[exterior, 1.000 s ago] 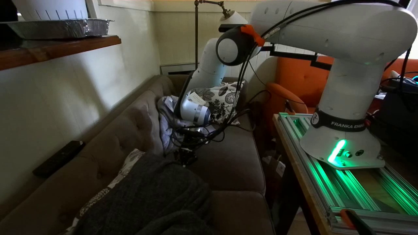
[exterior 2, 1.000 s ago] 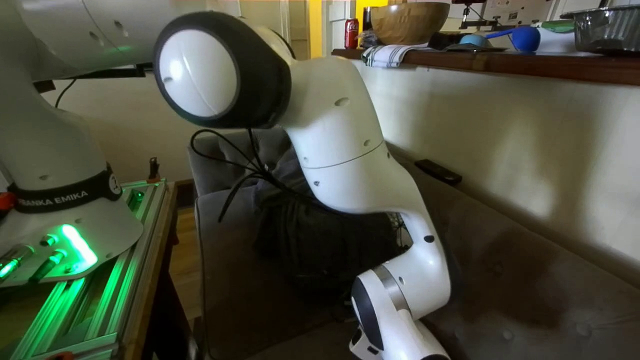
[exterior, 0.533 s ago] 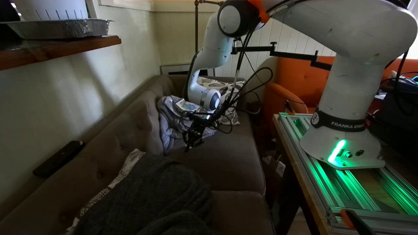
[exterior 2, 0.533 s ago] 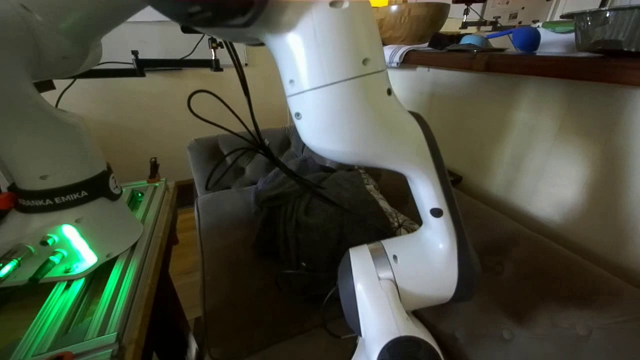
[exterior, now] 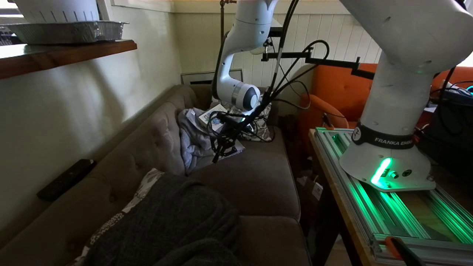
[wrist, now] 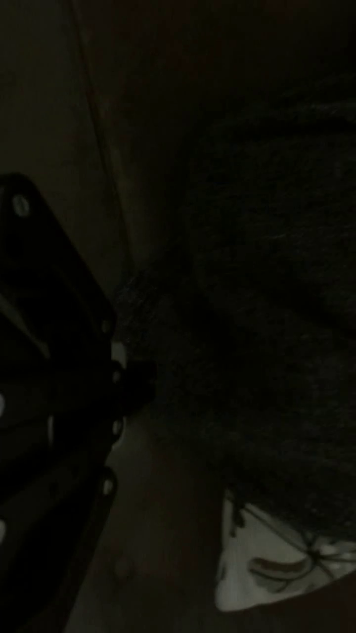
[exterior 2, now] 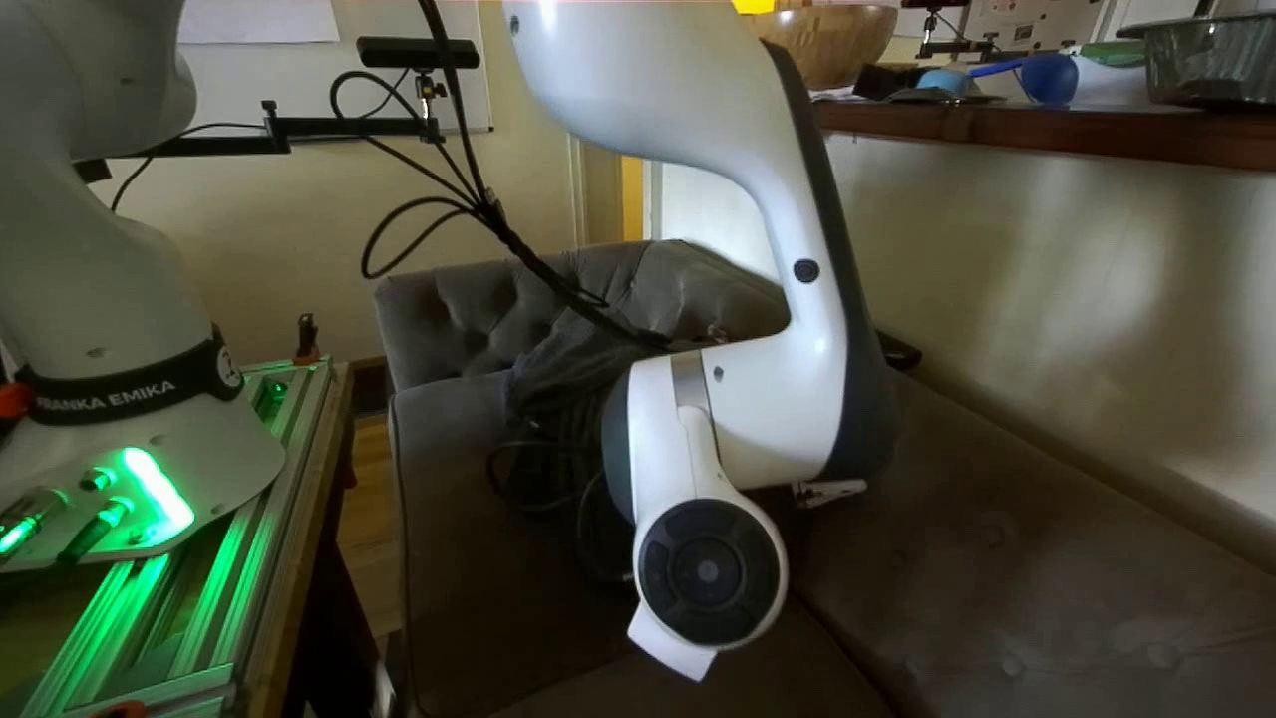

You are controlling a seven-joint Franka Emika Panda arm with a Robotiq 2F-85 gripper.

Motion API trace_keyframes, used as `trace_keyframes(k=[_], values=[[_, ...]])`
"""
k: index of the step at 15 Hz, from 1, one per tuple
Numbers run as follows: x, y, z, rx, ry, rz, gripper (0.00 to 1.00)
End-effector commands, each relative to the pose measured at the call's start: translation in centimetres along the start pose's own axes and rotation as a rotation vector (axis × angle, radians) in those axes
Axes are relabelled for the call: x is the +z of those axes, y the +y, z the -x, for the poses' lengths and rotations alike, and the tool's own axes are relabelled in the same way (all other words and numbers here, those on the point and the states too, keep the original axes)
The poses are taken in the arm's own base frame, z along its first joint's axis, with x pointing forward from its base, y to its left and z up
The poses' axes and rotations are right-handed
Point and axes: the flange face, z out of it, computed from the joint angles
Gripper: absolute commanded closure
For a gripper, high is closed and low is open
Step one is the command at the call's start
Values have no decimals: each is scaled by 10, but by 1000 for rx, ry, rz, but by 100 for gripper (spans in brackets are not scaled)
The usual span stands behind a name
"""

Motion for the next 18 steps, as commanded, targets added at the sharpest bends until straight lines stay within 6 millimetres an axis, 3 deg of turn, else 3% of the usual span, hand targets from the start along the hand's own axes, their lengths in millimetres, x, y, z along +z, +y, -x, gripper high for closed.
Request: trace_keyframes(k=[1, 5, 10, 18], values=[[20, 5, 37, -20, -87, 125, 63], [50, -10, 30, -2, -40, 145, 35], [85, -26, 2, 24, -2, 180, 1], [156, -16, -31, 53, -29, 369, 0]])
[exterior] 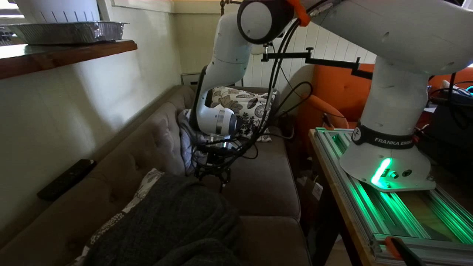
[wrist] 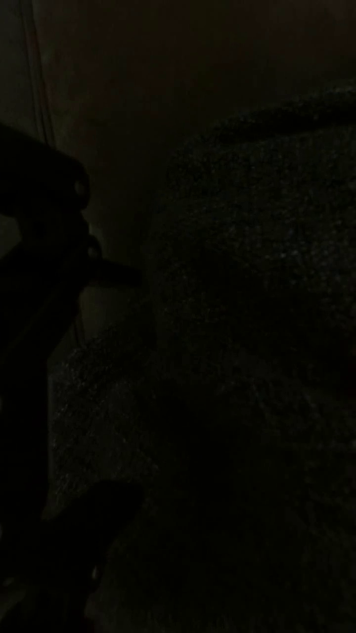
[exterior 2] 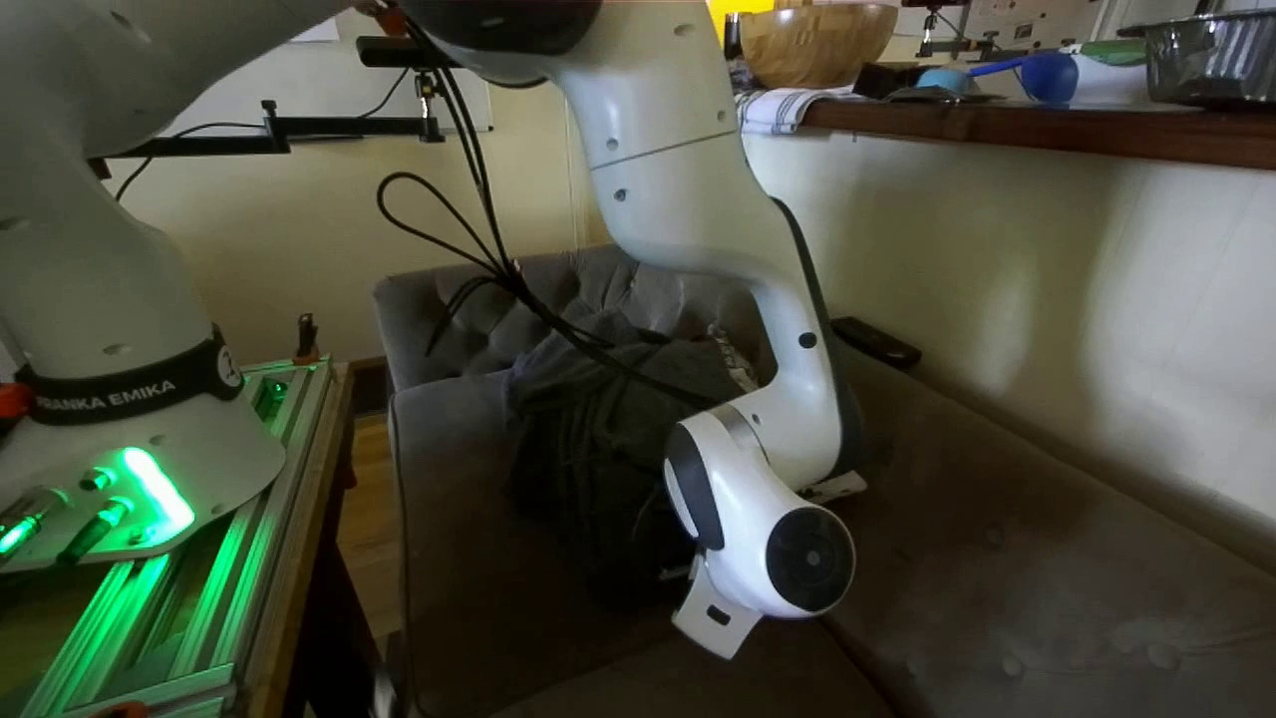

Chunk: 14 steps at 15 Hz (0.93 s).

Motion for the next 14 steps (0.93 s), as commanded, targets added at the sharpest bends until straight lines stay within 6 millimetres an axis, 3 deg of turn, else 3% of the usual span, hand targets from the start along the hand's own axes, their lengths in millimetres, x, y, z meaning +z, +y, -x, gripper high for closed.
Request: trace_keyframes(k=[1, 7, 8, 10, 14], values=[[35, -12, -14, -2, -30, 84, 0], [75, -33, -11, -45, -125, 98, 3], [83, -33, -9, -48, -142, 112, 26], [92, -33, -8, -51, -175, 132, 31], [95, -33, -11, -46, -225, 141, 60]])
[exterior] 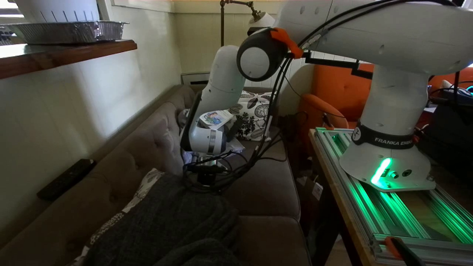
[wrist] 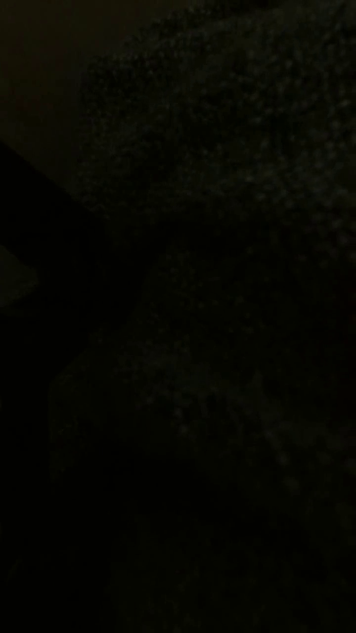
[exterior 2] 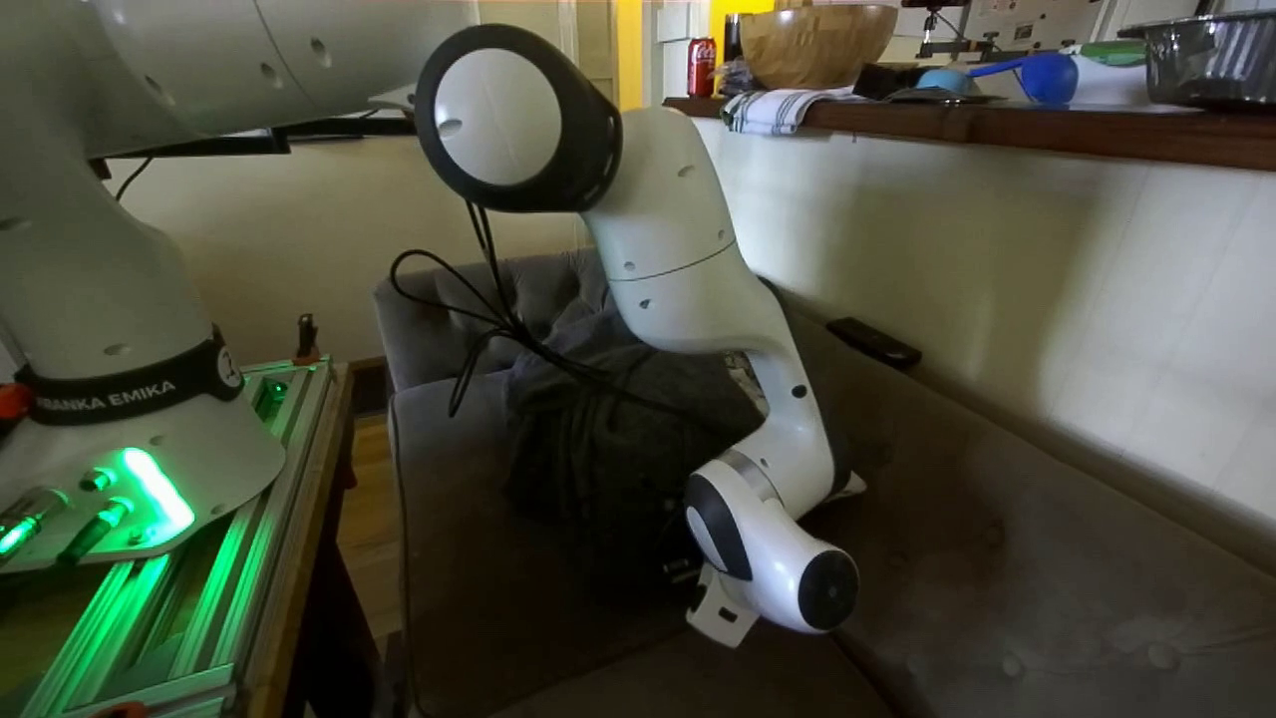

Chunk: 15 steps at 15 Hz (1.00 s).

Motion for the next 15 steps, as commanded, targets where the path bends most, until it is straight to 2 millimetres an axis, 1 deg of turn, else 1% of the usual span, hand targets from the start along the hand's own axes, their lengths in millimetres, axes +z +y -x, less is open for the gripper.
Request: trace_keyframes(k=[1, 2, 5, 6, 9, 11, 15], values=[[3, -5, -8, 12, -59, 9, 66], [2, -5, -9, 14, -66, 5, 72], [-3, -3, -14, 18, -91, -9, 95], [-4, -2, -15, 19, -96, -10, 99], [-9, 4, -20, 25, -97, -15, 100], [-17, 11, -26, 39, -88, -25, 99], [-50, 27, -39, 63, -74, -96, 99]])
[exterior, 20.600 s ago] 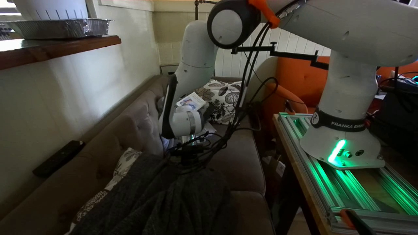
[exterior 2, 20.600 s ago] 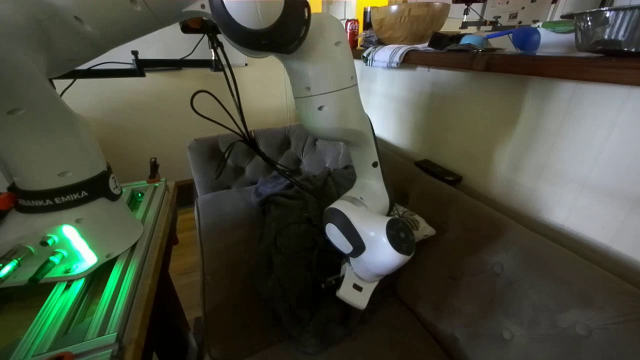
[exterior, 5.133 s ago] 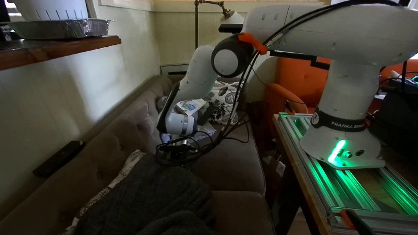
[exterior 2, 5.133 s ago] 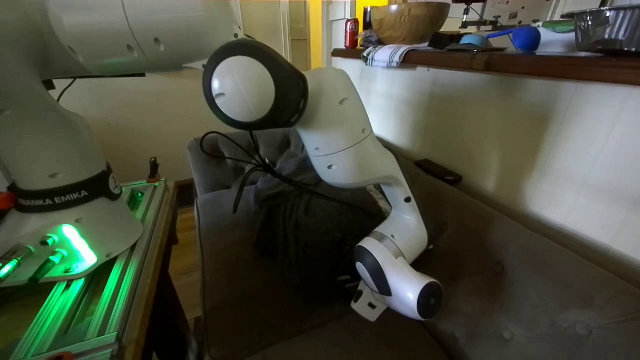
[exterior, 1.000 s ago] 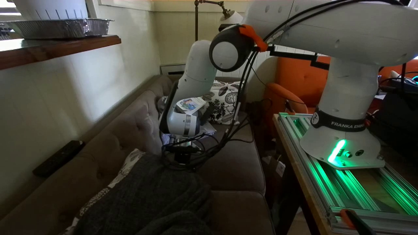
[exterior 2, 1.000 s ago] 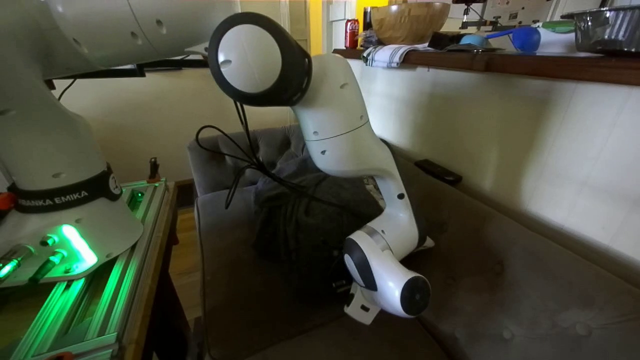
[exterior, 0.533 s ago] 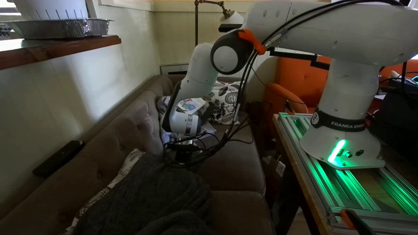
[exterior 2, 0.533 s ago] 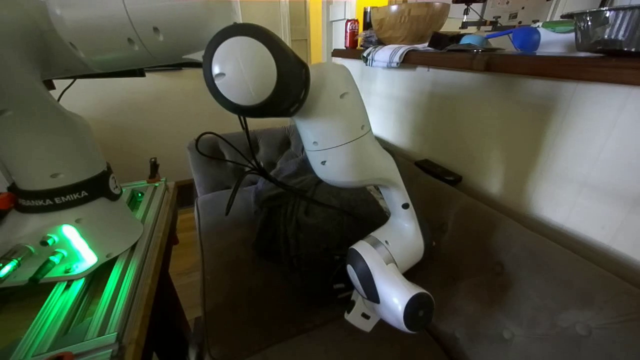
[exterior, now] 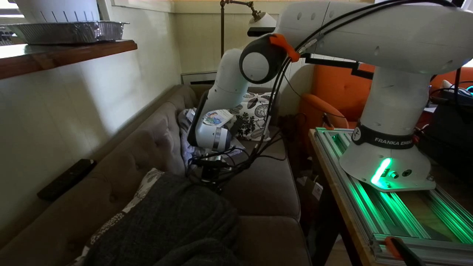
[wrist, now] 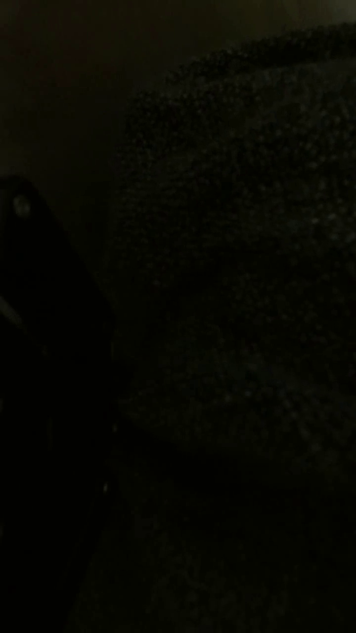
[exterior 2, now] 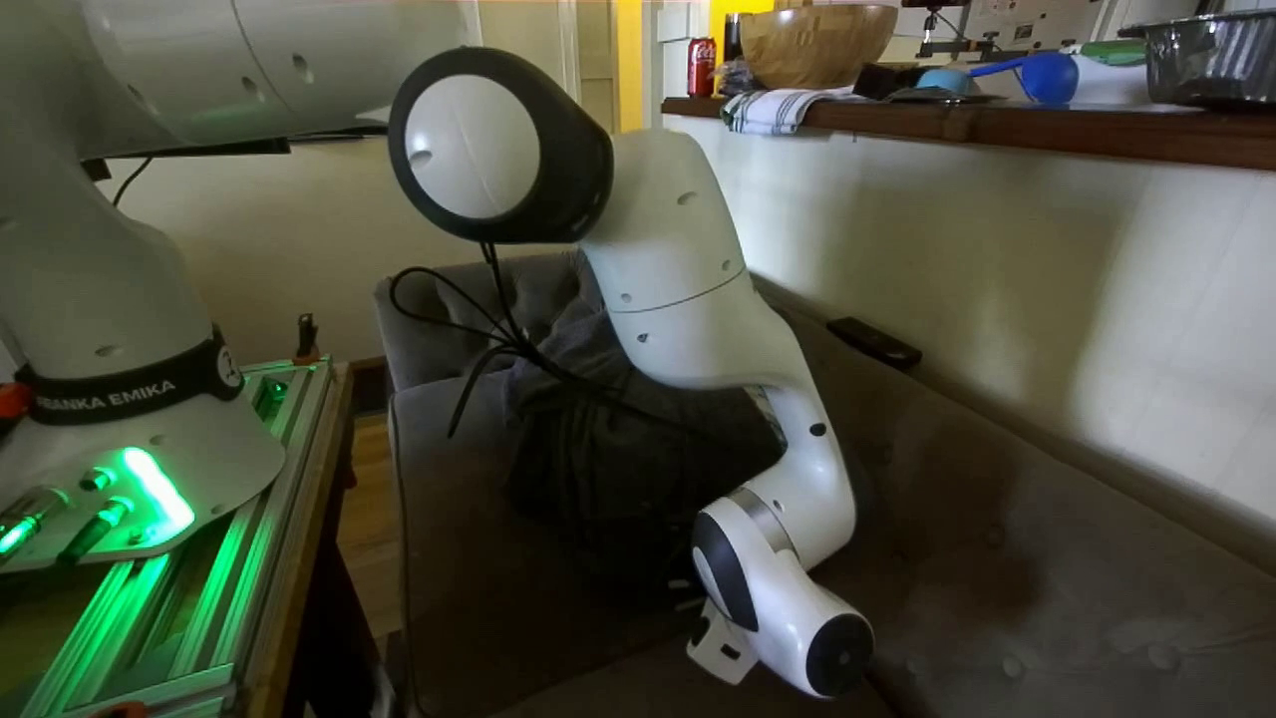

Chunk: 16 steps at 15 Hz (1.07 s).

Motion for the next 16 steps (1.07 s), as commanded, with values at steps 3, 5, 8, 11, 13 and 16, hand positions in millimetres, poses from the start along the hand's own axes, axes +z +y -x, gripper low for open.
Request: trace_keyframes(k=[3, 5, 8, 11, 13, 16], values=[[-51, 26, -17, 54, 6, -114, 99], [-14, 12, -10, 52, -28, -76, 96], [-17, 20, -14, 74, -41, -103, 96], [-20, 19, -16, 93, -13, -134, 99], [-30, 23, -26, 123, 13, -178, 99], [-41, 34, -38, 168, 23, -231, 99]])
